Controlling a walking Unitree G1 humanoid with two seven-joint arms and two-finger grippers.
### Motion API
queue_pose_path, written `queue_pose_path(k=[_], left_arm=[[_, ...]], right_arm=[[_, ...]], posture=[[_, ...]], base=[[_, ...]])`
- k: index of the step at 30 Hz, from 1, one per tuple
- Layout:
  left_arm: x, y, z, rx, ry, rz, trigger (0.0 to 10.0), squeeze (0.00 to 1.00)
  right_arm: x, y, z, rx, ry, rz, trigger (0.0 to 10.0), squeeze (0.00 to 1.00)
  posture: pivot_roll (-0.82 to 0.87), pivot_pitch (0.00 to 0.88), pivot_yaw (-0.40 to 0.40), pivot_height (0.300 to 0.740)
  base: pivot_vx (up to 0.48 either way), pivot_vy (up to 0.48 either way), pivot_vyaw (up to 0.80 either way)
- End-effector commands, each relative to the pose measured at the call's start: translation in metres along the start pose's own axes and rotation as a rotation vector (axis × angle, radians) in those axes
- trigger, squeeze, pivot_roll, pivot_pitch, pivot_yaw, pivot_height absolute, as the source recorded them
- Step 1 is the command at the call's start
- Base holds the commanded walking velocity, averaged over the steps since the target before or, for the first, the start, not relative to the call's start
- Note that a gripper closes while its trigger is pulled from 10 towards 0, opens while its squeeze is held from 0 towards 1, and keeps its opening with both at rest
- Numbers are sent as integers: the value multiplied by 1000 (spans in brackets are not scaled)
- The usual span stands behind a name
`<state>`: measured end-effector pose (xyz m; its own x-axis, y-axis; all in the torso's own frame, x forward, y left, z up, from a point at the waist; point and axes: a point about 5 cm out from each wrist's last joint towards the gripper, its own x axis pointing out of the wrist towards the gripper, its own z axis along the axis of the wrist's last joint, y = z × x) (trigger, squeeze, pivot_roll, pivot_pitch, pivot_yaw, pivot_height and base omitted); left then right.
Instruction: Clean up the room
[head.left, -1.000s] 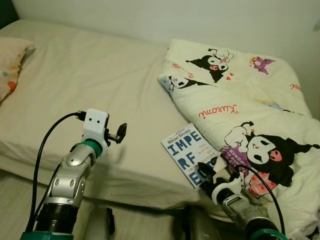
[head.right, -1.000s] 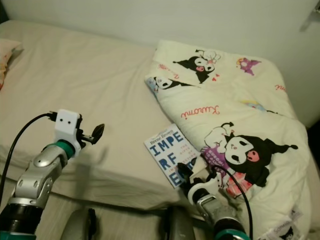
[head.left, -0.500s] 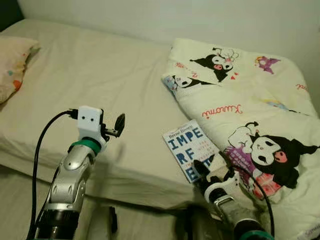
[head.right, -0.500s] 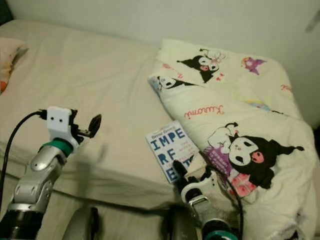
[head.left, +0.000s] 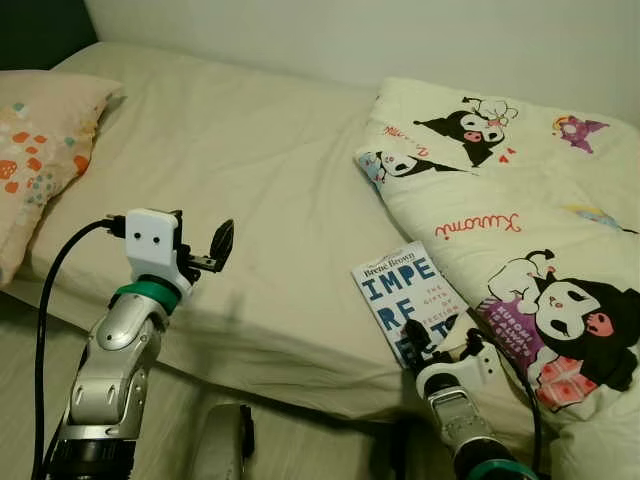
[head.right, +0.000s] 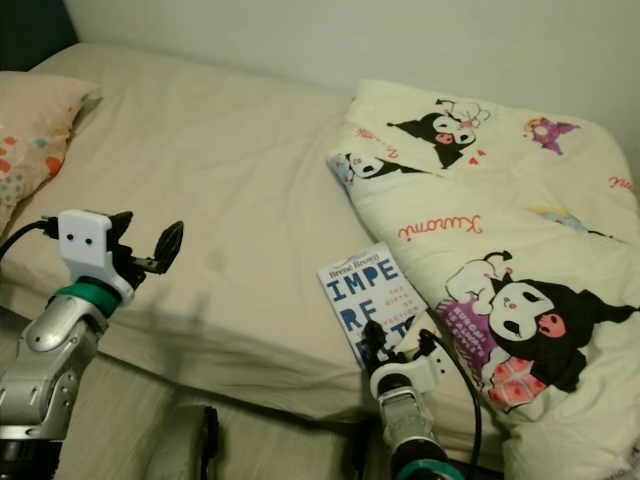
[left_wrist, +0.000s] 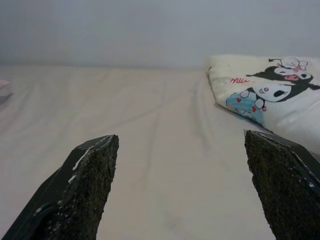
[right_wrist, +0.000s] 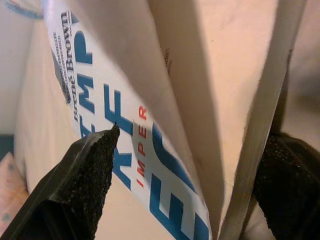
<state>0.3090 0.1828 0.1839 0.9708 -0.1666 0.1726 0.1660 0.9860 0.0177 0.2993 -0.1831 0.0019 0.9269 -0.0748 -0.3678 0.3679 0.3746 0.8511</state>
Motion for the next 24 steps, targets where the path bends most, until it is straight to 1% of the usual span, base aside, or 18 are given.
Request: queue_pose_path(k=[1,2,3,4,5,6,7,9,10,13,19,22,24], left_arm=[[1,-1,4,-43,-16,-8,10000,0],[1,-1,4,-43,-16,-8,10000,0],[2,-1,7,-70,-28,-13,10000,0],[2,-1,7,-70,-28,-13,10000,0],[2,-3,8,-92,-37,-23,10000,0],[2,-3,8,-92,-37,-23,10000,0],[2,-5,8,-105,-43,-35,10000,0],[2,-6,8,-110,-47,-43,10000,0],[1,-8,9,-116,-51,-52,10000,0],[1,-10,8,-122,-56,-57,10000,0],[0,-8,7,-134,-61,-33,10000,0],[-1,-6,3,-172,-68,7,10000,0],[-1,-7,2,-185,-71,12,10000,0]], right_arm=[[-4,-10,-10,170,-4,-64,10000,0],[-4,-10,-10,170,-4,-64,10000,0],[-3,-8,-9,255,-29,-56,10000,0],[-3,-8,-9,255,-29,-56,10000,0],[-2,-5,-10,300,-38,-39,10000,0],[-2,-5,-10,300,-38,-39,10000,0],[-1,0,-12,310,-29,-14,4902,0],[0,2,-14,305,-19,2,4902,0],[1,6,-14,297,-13,27,0,0],[2,9,-12,293,-19,55,0,0],[2,9,-9,290,-33,73,0,0],[2,9,-3,311,-54,98,0,0],[2,10,0,321,-59,116,0,0]], posture=[[308,126,78,570],[308,126,78,570],[308,126,78,570],[308,126,78,570],[299,119,79,570],[299,119,79,570],[290,115,76,570],[290,115,76,570],[287,112,73,570],[282,106,65,570],[265,84,41,570],[239,68,32,570],[218,54,19,570]], base=[[0,0,0],[0,0,0],[0,0,0],[0,0,0],[0,0,0],[0,0,0],[0,0,0],[0,0,0],[0,0,0],[0,0,0],[0,0,0],[0,0,0],[0,0,0]])
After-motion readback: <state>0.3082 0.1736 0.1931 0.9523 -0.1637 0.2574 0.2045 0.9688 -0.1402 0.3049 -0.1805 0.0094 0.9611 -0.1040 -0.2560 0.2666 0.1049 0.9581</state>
